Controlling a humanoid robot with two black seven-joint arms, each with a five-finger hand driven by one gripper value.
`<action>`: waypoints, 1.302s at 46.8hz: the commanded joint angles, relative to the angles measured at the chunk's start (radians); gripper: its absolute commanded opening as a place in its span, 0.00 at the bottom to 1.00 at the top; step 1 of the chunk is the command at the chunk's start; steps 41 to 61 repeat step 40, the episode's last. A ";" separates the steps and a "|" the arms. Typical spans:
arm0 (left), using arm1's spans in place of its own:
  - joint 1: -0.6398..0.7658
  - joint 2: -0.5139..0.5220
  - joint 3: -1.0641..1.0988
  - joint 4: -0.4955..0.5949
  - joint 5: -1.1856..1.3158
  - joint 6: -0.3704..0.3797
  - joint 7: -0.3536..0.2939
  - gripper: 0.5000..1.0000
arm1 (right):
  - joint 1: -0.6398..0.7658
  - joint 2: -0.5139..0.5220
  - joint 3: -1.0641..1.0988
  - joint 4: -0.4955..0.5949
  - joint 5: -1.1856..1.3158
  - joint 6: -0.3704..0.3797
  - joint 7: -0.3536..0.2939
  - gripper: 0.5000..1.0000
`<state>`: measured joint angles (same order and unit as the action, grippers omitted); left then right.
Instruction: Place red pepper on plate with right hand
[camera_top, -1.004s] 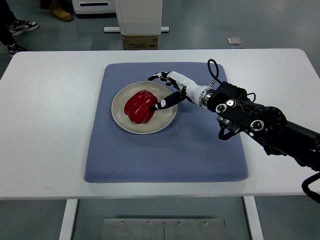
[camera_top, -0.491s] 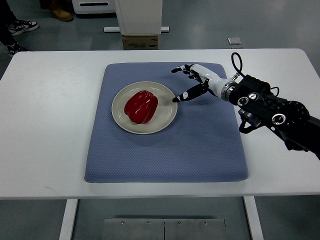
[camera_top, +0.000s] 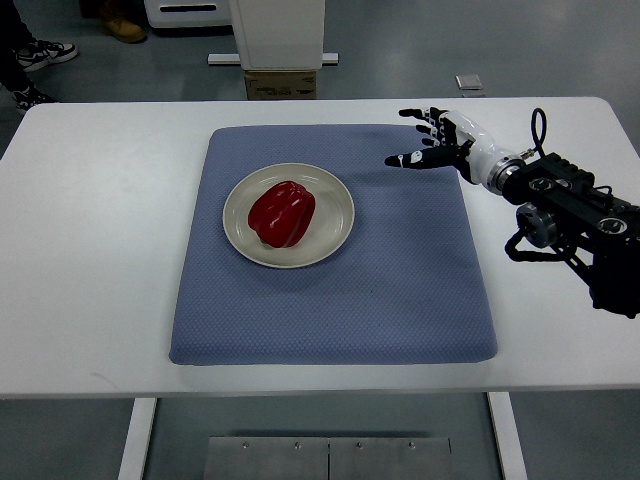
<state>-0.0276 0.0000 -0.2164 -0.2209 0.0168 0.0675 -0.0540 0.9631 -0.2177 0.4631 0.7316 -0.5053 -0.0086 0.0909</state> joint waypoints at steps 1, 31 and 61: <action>0.000 0.000 0.000 0.000 0.000 0.000 0.000 1.00 | -0.040 0.001 0.101 -0.001 0.001 -0.002 0.000 1.00; 0.000 0.000 0.000 0.000 0.000 0.000 0.000 1.00 | -0.241 0.014 0.456 0.022 0.010 -0.004 0.013 1.00; 0.000 0.000 0.000 0.000 0.000 0.000 0.000 1.00 | -0.248 0.017 0.456 0.023 0.010 -0.002 0.013 1.00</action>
